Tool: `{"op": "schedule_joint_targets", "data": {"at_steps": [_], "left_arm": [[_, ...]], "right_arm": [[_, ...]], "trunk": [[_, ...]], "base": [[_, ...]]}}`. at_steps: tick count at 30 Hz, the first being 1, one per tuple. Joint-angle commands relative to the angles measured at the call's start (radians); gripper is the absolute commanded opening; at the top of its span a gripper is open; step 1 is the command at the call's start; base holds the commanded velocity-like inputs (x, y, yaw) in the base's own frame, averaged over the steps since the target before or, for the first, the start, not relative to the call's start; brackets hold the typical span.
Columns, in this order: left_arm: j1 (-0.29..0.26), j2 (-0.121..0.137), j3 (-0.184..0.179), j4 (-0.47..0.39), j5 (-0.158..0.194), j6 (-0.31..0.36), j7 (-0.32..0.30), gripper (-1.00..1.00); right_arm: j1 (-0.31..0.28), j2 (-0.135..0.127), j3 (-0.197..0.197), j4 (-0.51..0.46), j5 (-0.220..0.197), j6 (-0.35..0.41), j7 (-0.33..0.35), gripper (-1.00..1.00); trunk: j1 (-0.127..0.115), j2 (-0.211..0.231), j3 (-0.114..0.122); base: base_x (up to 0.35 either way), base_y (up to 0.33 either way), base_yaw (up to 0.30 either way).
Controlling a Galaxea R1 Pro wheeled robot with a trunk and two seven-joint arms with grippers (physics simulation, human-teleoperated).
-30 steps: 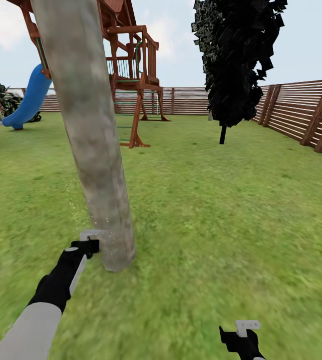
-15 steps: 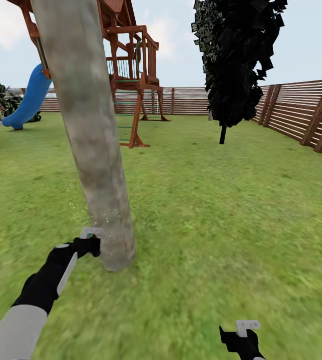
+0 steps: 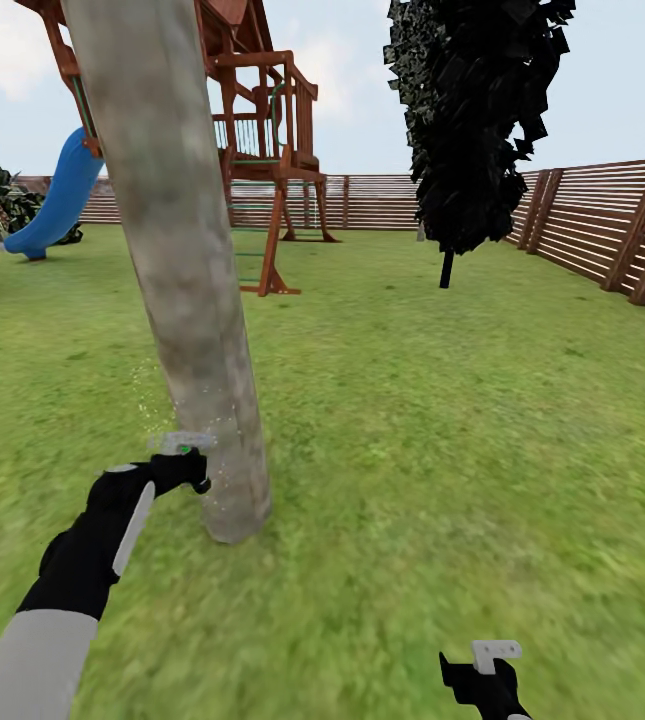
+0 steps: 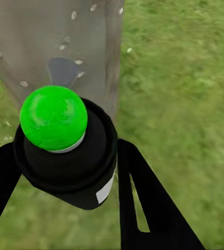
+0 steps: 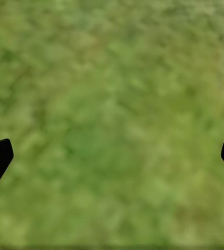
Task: In the garden, pick up the pesticide atomizer on the floor and spray pesticide onto both trees until each tree trunk is fully covered.
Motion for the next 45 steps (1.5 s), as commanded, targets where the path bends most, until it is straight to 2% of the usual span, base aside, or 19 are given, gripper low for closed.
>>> {"op": "schedule_joint_targets", "data": {"at_steps": [1, 3, 5, 7, 10, 11, 15, 16, 19, 24, 26, 28, 31, 33, 36, 39, 40, 42, 45], "left_arm": [[0.0, -0.02, -0.051, -0.033, -0.01, 0.013, 0.004, -1.0], [-0.001, -0.042, -0.07, -0.057, -0.011, 0.032, 0.006, -1.0], [-0.001, -0.041, -0.06, -0.064, -0.01, 0.046, 0.006, -1.0], [-0.004, -0.032, 0.067, -0.066, -0.015, 0.057, -0.003, -1.0], [-0.007, 0.028, 0.11, -0.066, -0.011, 0.105, -0.005, -1.0], [-0.006, 0.041, 0.108, -0.066, -0.009, 0.115, -0.005, -1.0], [-0.009, 0.03, 0.063, -0.068, -0.009, 0.122, -0.003, -1.0], [-0.012, 0.021, 0.03, -0.069, -0.007, 0.123, -0.002, -1.0], [-0.016, -0.021, 0.011, -0.069, -0.01, 0.126, 0.003, -1.0], [-0.028, -0.004, 0.029, -0.068, -0.02, 0.127, 0.01, -1.0], [-0.024, 0.008, 0.086, -0.065, -0.021, 0.125, 0.016, -1.0], [-0.018, 0.009, 0.107, -0.059, -0.025, 0.117, 0.024, -1.0], [0.046, 0.005, 0.106, -0.051, -0.06, 0.105, 0.031, -1.0], [0.096, 0.001, 0.105, 0.021, -0.065, 0.048, 0.032, -1.0], [0.109, -0.004, 0.107, 0.257, -0.068, -0.137, 0.035, -1.0], [0.111, -0.019, 0.111, 0.317, -0.067, -0.19, 0.036, -1.0], [0.112, -0.029, 0.111, 0.339, -0.066, -0.243, 0.048, -1.0], [0.112, -0.048, 0.11, 0.431, -0.066, -0.322, 0.151, -1.0], [0.112, -0.056, 0.11, 0.509, -0.064, -0.379, 0.216, -1.0]], "right_arm": [[0.0, 0.0, 0.0, 0.0, 0.0, 0.0, 0.0, 1.0], [0.0, 0.0, 0.0, 0.0, 0.0, 0.0, 0.0, 1.0], [0.0, 0.0, 0.0, 0.0, 0.0, 0.0, 0.0, 1.0], [0.0, 0.0, 0.0, 0.0, 0.001, 0.0, 0.0, 1.0], [0.0, 0.0, 0.001, 0.0, 0.001, 0.0, 0.0, 1.0], [0.0, 0.0, 0.001, 0.0, 0.001, 0.0, 0.0, 1.0], [0.0, 0.0, 0.0, 0.0, 0.001, 0.0, 0.0, 1.0], [0.0, 0.0, 0.0, 0.0, 0.0, 0.0, 0.0, 1.0], [0.0, 0.0, 0.001, 0.0, 0.0, 0.0, 0.0, 1.0], [0.0, 0.0, 0.0, 0.0, 0.001, 0.0, 0.0, 1.0], [0.0, 0.0, 0.0, 0.0, 0.001, 0.0, 0.0, 1.0], [0.0, 0.0, 0.0, 0.0, 0.001, 0.0, 0.0, 1.0], [0.0, 0.0, 0.001, 0.0, 0.0, 0.0, 0.001, 1.0], [0.0, 0.001, 0.001, 0.0, -0.002, -0.001, 0.001, 1.0], [0.0, 0.001, 0.002, 0.0, -0.002, -0.001, 0.002, 1.0], [0.0, 0.0, 0.0, 0.0, -0.002, -0.001, 0.002, 1.0], [0.0, 0.0, 0.0, 0.0, -0.002, 0.0, 0.002, 1.0], [0.0, -0.001, 0.0, 0.0, -0.001, 0.0, 0.002, 1.0], [0.0, -0.001, 0.0, 0.001, -0.001, 0.0, 0.002, 1.0]], "trunk": [[0.0, 0.0, 0.0], [0.0, 0.0, 0.0], [0.0, 0.0, 0.0], [0.0, 0.0, 0.0], [0.0, 0.0, 0.0], [0.0, 0.0, 0.0], [0.0, 0.0, 0.0], [0.0, 0.0, 0.0], [0.0, 0.0, 0.0], [0.0, 0.0, 0.0], [0.0, 0.0, 0.0], [0.0, 0.0, 0.0], [0.0, 0.0, 0.0], [0.0, 0.0, 0.0], [0.0, 0.0, 0.0], [0.0, 0.0, 0.0], [0.0, 0.0, 0.0], [0.0, 0.0, 0.0], [0.0, 0.0, 0.0]], "base": [[0.0, 0.0, 0.0], [0.0, 0.0, 0.0], [0.0, 0.0, 0.0], [0.0, 0.0, 0.0], [0.0, 0.0, 0.0], [0.0, 0.0, 0.0], [0.0, 0.0, 0.0], [0.0, 0.0, 0.0], [0.0, 0.0, 0.0], [0.0, 0.0, 0.0], [0.0, 0.0, 0.0], [0.0, 0.0, 0.0], [0.0, 0.0, 0.0], [0.0, 0.0, 0.0], [0.0, 0.0, 0.0], [0.0, 0.0, 0.0], [0.0, 0.0, 0.0], [0.0, 0.0, 0.0], [0.0, 0.0, 0.0]]}}
